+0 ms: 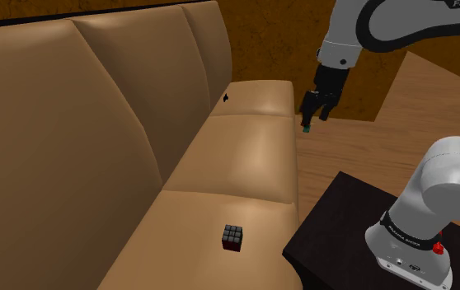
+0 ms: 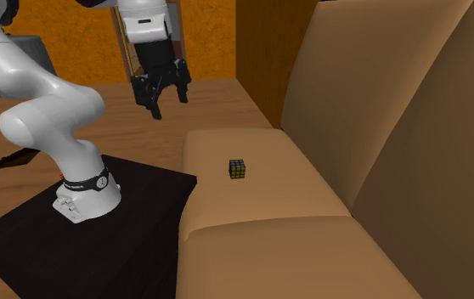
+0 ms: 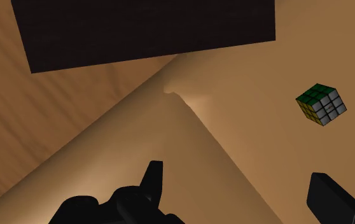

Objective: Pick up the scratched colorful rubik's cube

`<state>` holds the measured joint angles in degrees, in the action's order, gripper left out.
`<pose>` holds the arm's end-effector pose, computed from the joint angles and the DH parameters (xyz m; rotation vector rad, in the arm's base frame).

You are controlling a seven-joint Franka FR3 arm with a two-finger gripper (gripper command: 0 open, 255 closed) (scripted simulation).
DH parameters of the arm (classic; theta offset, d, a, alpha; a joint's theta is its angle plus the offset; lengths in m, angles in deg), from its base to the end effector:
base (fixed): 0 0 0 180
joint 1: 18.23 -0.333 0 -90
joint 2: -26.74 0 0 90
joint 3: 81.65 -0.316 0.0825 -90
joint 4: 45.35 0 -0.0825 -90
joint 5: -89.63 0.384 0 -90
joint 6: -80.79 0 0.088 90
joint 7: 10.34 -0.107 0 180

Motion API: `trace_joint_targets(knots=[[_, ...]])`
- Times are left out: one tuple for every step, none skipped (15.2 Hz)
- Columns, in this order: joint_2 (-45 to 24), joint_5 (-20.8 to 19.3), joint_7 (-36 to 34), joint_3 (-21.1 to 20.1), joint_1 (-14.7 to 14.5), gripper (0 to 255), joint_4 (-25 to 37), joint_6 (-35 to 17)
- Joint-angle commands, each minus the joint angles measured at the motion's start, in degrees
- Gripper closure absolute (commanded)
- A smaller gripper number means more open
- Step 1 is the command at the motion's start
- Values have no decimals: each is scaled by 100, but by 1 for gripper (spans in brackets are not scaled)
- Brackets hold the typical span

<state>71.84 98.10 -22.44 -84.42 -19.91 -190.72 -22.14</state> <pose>0.3183 0.0393 0.5246 -3.0136 0.2670 -0.0464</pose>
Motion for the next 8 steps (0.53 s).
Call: trace_joint_targets(knots=[[-193, 123, -238, -255, -86, 0, -131, -322], [-293, 176, -344, -373, -125, 0, -193, -479], [-404, 227, -451, -492, -163, 0, -247, -639], [-524, 276, -559, -611, -199, 0, -293, -800], [-656, 321, -667, -729, -234, 0, -330, -962], [-797, 363, -777, -847, -268, 0, -360, -1126], [-947, 401, -887, -967, -297, 0, -381, -1291], [-1108, 433, -998, -1088, -322, 0, -394, -1457]])
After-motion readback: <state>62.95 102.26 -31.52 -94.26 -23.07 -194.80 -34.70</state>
